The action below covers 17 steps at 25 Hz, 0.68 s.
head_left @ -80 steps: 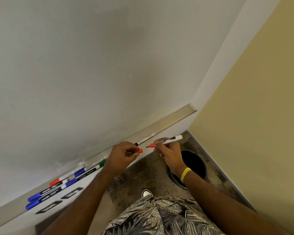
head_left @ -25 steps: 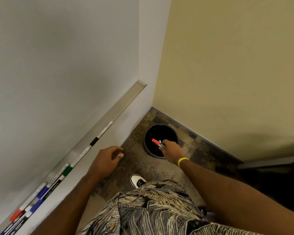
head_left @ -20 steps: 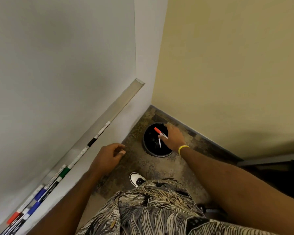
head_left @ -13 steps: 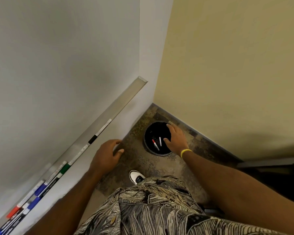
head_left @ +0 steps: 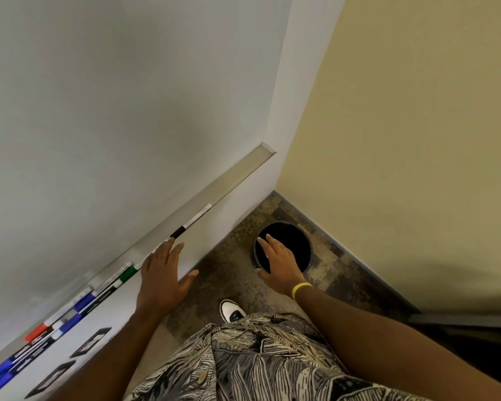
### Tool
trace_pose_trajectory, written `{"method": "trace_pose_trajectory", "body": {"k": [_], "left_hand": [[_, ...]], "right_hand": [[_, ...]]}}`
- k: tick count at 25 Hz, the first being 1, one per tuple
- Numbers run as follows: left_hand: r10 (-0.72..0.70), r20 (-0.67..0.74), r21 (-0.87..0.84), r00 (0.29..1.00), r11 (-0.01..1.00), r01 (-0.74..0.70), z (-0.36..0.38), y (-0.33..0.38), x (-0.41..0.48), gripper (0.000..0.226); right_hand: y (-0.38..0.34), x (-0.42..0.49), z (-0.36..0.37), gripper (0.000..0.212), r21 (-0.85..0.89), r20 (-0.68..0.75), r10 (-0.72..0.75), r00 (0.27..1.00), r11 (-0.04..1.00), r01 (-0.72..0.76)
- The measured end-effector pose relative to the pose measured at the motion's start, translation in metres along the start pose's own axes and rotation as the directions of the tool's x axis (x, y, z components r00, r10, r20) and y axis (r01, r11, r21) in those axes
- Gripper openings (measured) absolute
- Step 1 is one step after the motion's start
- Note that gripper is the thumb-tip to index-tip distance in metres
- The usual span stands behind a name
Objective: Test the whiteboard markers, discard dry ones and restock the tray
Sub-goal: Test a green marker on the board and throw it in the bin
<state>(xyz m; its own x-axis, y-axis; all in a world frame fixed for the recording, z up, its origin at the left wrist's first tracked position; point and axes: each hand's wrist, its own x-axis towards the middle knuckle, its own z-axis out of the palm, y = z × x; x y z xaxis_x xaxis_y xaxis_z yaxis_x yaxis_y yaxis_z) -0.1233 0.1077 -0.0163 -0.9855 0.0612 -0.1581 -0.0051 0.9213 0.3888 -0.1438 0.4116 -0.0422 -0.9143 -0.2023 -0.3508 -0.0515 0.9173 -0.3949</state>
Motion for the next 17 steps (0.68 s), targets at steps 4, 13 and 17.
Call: {"method": "trace_pose_trajectory", "body": {"k": [4,13,17], "left_hand": [[-0.079,-0.001,0.058,0.997,0.995,0.079,-0.006,-0.029,-0.025,0.089],[-0.287,-0.064,0.085,0.956,0.953,0.291,-0.013,-0.084,-0.095,0.103],[-0.37,-0.076,0.092,0.926,0.922,0.376,-0.012,-0.099,-0.127,0.106]], "right_hand": [[-0.047,0.015,-0.007,0.083,-0.063,0.02,-0.173,0.985,0.983,0.174],[-0.129,0.039,0.011,0.083,-0.167,0.124,-0.41,0.903,0.889,0.427],[-0.156,0.044,0.022,0.081,-0.189,0.185,-0.498,0.847,0.828,0.528]]}}
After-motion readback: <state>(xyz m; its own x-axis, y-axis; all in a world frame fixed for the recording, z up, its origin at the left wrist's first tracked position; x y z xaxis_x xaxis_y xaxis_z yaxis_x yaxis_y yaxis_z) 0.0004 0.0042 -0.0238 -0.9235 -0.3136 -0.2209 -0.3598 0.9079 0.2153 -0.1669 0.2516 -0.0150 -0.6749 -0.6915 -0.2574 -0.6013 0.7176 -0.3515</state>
